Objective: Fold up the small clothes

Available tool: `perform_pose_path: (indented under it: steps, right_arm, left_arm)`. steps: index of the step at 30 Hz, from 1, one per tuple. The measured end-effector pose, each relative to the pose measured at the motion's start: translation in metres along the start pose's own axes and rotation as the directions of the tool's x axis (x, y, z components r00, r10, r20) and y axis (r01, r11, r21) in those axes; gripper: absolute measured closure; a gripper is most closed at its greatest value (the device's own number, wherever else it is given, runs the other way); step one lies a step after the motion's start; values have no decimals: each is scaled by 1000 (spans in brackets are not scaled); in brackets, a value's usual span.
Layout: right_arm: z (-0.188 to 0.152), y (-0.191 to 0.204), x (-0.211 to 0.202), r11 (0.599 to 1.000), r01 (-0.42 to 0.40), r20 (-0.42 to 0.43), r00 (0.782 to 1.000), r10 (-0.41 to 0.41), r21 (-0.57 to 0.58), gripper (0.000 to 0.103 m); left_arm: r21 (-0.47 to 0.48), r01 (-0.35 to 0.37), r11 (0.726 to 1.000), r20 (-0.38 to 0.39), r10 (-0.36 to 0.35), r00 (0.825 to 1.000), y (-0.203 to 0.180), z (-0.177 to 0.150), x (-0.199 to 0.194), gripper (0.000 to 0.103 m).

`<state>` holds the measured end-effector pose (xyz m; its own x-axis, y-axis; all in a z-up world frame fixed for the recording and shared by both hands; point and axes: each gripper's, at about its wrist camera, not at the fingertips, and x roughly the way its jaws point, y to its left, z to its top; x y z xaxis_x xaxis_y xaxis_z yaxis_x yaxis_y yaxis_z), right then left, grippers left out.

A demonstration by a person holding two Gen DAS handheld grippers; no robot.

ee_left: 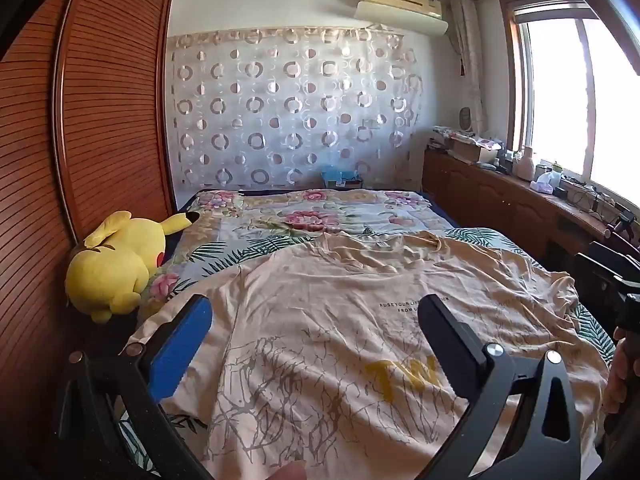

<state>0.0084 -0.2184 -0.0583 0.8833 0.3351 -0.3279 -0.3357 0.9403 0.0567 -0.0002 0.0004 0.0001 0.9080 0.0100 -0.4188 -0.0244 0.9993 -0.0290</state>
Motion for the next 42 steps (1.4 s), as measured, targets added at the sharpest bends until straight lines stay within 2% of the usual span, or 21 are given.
perform_pose_path:
  steps: [16, 42]
  right_arm:
    - [1, 0, -2, 1000, 1, 4, 1000, -1, 6, 0]
    - [0, 0, -2, 1000, -1, 5, 1000, 1, 8, 0]
  left_arm:
    - [13, -4, 1000, 16, 4, 1000, -3, 10, -9, 0]
    - [13, -19, 1000, 24, 19, 1000, -4, 7, -13, 0]
